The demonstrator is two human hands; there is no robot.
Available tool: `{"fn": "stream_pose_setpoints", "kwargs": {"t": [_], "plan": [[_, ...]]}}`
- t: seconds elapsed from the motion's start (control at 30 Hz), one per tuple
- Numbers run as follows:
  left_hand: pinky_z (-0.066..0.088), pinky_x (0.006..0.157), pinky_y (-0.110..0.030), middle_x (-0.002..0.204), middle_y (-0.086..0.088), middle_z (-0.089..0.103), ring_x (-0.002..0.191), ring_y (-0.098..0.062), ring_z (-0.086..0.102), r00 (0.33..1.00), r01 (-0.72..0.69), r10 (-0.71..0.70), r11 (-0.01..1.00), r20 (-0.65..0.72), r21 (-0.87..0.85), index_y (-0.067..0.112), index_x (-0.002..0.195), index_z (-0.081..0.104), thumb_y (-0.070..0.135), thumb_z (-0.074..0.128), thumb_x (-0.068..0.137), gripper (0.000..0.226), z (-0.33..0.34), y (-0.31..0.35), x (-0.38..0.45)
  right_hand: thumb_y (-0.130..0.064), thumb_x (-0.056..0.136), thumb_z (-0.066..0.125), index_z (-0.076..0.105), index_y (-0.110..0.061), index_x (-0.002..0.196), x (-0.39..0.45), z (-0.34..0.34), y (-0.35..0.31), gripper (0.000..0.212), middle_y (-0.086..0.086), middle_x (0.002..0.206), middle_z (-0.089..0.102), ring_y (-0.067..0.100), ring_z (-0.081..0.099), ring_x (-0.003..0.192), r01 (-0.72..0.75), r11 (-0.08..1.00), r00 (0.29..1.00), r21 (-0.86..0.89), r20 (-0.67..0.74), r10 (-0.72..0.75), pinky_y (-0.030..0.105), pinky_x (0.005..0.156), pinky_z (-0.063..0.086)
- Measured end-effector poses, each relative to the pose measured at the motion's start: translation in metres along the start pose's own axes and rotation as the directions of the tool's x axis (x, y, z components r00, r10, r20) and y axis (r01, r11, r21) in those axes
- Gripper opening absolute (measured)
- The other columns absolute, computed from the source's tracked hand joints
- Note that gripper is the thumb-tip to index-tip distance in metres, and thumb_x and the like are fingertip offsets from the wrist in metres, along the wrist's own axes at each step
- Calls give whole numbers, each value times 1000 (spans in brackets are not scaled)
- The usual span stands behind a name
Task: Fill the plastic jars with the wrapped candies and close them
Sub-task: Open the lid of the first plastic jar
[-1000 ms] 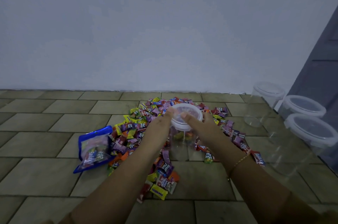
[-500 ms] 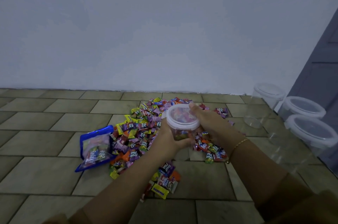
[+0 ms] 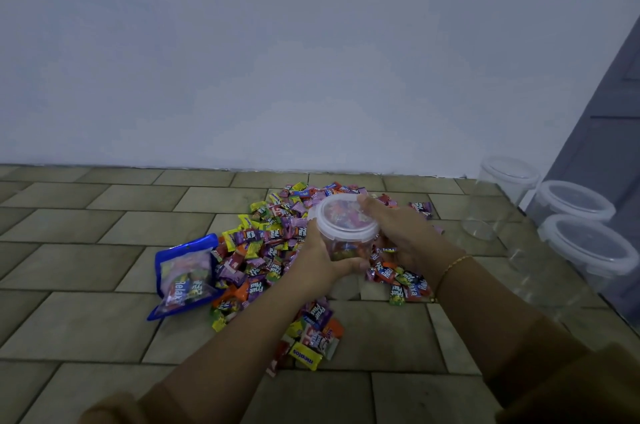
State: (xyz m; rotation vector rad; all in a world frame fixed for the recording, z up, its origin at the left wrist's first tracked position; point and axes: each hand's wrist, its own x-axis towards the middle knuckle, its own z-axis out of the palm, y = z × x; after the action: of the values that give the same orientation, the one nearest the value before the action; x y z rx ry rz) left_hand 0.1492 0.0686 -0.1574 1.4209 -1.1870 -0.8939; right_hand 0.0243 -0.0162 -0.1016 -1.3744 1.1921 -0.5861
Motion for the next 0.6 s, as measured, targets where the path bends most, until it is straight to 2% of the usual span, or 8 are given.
{"fn": "stream_pose_setpoints", "kwargs": {"t": [0.1,0.17,0.23,0.3,0.37,0.47,0.5,0.6], "plan": [[46,90,-16,126,7,49,118,-8,51,1000,16,-16,1000,-5,-11,32,124,20,13,85,67,89,-1,-2,1,-66,72,64,67,-4,103,-1,-1,-2,69,14,83,63,20,54,67,-10,999,1000,-35,-4,10,26,54,44],[45,95,-22,130,5,48,121,-11,50,999,34,-34,999,-1,-9,31,126,19,17,86,65,91,-1,-3,2,-64,74,63,64,-9,111,1,-2,-10,66,10,109,65,22,59,90,-10,996,1000,-90,19,12,33,69,50],[44,90,-16,128,7,46,119,-9,48,999,47,-47,999,0,13,31,124,17,17,85,67,90,-1,-1,1,-64,80,55,63,-11,116,2,-3,-25,64,7,117,61,25,57,102,32,985,999,-170,16,-30,36,85,48],[43,79,-7,123,10,45,113,-6,48,999,41,-41,999,-5,26,32,123,16,18,84,68,88,0,2,0,-69,87,34,64,-8,108,3,-1,-43,72,9,95,59,23,57,87,98,932,995,-349,14,-99,29,76,44],[44,74,-5,119,14,46,108,0,50,999,39,-39,999,-5,27,31,123,16,18,84,69,88,-1,1,-1,-67,91,19,60,-7,73,2,3,-56,75,6,64,50,16,49,57,146,839,989,-524,45,-144,24,54,36],[46,81,-6,120,13,49,109,0,52,999,37,-37,999,-1,39,26,129,21,18,86,66,91,-1,-3,-1,-52,98,24,44,-12,56,7,12,-61,61,4,48,47,9,45,35,145,725,989,-674,95,-110,19,36,34],[47,85,-10,123,9,50,113,-5,53,1000,31,-31,999,2,40,23,132,21,19,87,65,95,-1,-4,-1,-43,100,28,46,-13,62,10,15,-63,52,3,56,51,8,49,41,156,686,987,-711,129,-91,17,39,34],[45,81,-4,121,9,49,109,-3,51,1000,14,-14,999,-9,35,19,135,21,12,85,67,94,-1,-4,-1,-15,101,31,57,-6,104,19,21,-69,28,14,105,59,23,57,95,168,611,986,-774,136,-98,24,74,43]]}}
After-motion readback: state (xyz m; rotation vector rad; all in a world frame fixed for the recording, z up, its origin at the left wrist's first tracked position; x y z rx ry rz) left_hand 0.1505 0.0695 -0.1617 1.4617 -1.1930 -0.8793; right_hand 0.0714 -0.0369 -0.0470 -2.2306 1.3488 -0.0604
